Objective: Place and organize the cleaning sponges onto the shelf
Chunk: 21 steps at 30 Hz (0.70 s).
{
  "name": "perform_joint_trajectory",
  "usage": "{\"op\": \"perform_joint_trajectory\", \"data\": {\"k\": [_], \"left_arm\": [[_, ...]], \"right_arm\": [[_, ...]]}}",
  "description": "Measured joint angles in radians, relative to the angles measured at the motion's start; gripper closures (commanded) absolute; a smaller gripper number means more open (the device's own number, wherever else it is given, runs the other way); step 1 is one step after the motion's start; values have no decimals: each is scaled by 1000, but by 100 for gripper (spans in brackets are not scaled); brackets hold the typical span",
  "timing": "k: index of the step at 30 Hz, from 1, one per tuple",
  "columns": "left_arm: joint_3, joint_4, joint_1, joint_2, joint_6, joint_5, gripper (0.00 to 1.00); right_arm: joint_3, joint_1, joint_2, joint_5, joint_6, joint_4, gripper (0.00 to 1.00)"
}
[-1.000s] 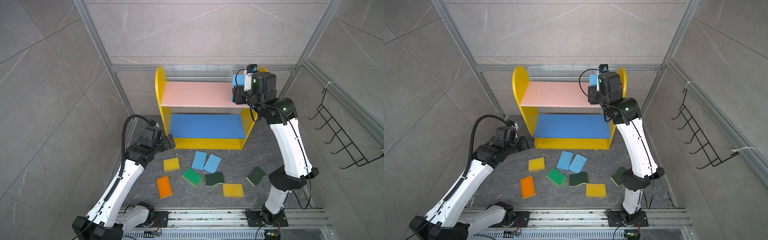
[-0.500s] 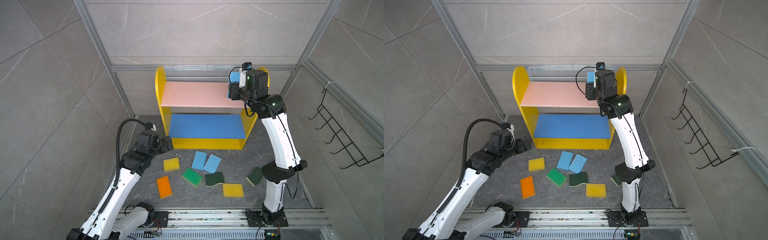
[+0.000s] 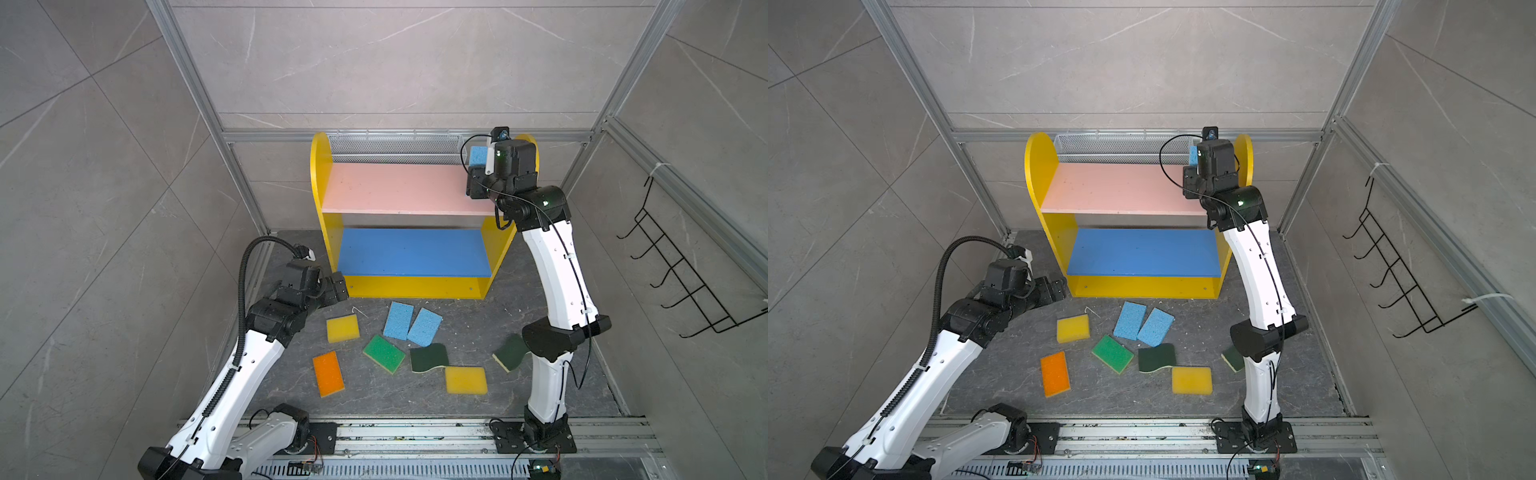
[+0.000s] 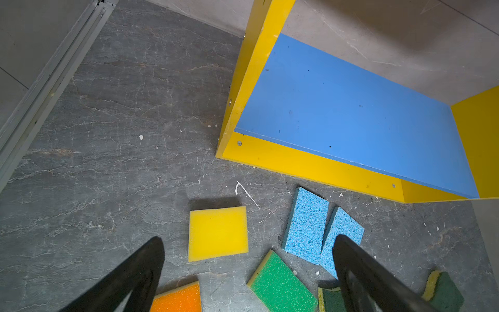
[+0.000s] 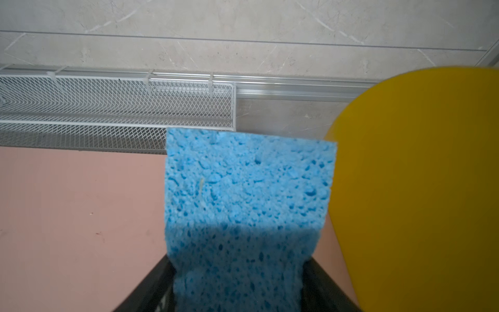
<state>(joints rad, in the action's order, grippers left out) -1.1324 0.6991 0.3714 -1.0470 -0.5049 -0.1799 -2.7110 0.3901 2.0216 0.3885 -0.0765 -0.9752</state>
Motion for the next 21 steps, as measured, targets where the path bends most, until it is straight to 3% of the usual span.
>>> {"op": "perform_joint_trajectory", "data": {"k": [21], "left_arm": [[0, -19, 0, -21, -14, 7, 0]], "right_arm": [[-25, 0, 51, 45, 69, -69, 30]]}}
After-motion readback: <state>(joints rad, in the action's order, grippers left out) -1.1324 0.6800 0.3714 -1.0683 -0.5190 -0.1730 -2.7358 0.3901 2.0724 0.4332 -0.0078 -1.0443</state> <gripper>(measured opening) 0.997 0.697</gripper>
